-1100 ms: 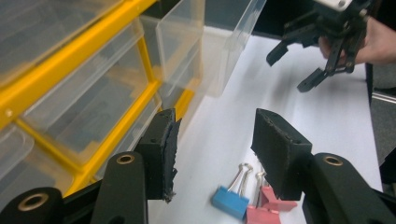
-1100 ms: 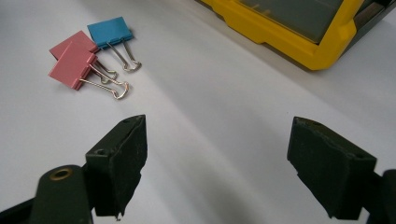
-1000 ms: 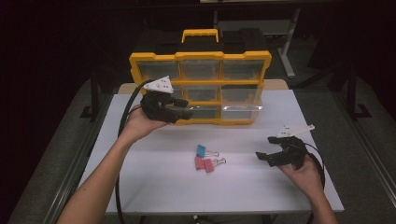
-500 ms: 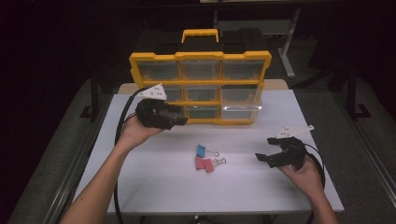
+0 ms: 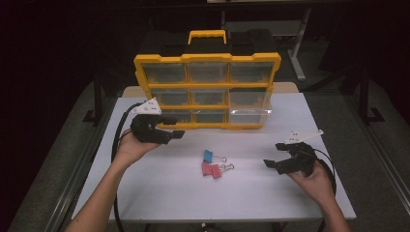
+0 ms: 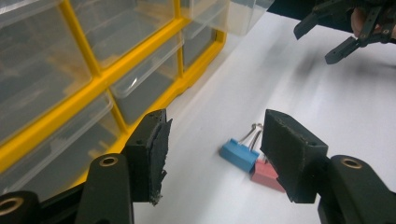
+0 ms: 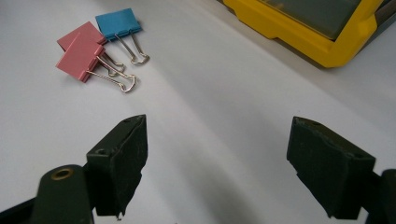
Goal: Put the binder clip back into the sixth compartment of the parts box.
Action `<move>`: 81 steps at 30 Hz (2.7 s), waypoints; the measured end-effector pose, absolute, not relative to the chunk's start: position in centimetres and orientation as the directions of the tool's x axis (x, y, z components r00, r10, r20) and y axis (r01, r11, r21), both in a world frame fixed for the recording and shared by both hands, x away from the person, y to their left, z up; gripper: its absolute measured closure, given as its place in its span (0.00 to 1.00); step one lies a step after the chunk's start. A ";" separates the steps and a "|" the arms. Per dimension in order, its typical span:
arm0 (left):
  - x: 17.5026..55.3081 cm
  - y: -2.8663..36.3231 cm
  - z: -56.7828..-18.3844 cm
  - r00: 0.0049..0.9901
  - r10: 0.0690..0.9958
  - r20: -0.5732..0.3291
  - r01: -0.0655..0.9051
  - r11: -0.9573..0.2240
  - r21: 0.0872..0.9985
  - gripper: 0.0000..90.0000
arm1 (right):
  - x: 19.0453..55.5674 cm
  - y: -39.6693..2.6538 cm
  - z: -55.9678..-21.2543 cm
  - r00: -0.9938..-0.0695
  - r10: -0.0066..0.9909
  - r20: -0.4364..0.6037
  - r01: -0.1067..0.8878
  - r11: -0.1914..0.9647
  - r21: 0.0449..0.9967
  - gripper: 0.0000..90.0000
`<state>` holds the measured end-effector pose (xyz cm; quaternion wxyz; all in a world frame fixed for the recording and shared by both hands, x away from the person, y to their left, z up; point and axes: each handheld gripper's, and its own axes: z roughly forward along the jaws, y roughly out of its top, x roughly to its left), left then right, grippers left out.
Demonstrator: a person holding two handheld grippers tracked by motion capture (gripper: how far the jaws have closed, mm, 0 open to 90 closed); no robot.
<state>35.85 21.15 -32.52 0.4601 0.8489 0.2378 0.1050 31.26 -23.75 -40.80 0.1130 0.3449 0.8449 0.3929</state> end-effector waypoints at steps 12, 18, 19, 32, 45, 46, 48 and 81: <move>34.8 22.2 -33.4 0.849 0.528 -0.010 0.305 -0.475 0.825 0.42 | 31.3 -23.7 -40.9 -0.743 0.665 0.078 0.494 0.465 0.735 0.22; 34.2 22.6 -34.0 0.843 0.537 -0.003 0.302 -0.469 0.830 0.40 | 31.3 -23.7 -40.8 -0.747 0.659 0.088 0.500 0.469 0.727 0.22; 34.2 22.5 -34.1 0.841 0.541 -0.008 0.307 -0.465 0.831 0.39 | 31.3 -23.7 -40.8 -0.749 0.657 0.089 0.501 0.472 0.725 0.22; 33.0 23.8 -35.7 0.817 0.577 0.001 0.327 -0.464 0.823 0.33 | 31.5 -22.8 -39.8 -0.799 0.596 0.085 0.459 0.512 0.726 0.23; 31.8 25.0 -37.3 0.789 0.614 0.010 0.342 -0.452 0.824 0.32 | 31.9 -20.7 -38.9 -0.855 0.516 0.058 0.401 0.585 0.705 0.23; 31.8 25.0 -37.4 0.788 0.616 0.010 0.342 -0.450 0.825 0.32 | 31.9 -20.5 -38.8 -0.857 0.511 0.063 0.401 0.586 0.704 0.23; 31.7 25.1 -37.6 0.785 0.619 0.007 0.342 -0.443 0.829 0.32 | 32.0 -20.1 -38.8 -0.863 0.501 0.060 0.394 0.595 0.700 0.23; 30.7 24.6 -39.2 0.790 0.613 0.013 0.333 -0.446 0.831 0.30 | 33.8 -10.1 -39.5 -0.976 0.215 -0.014 0.156 0.749 0.644 0.29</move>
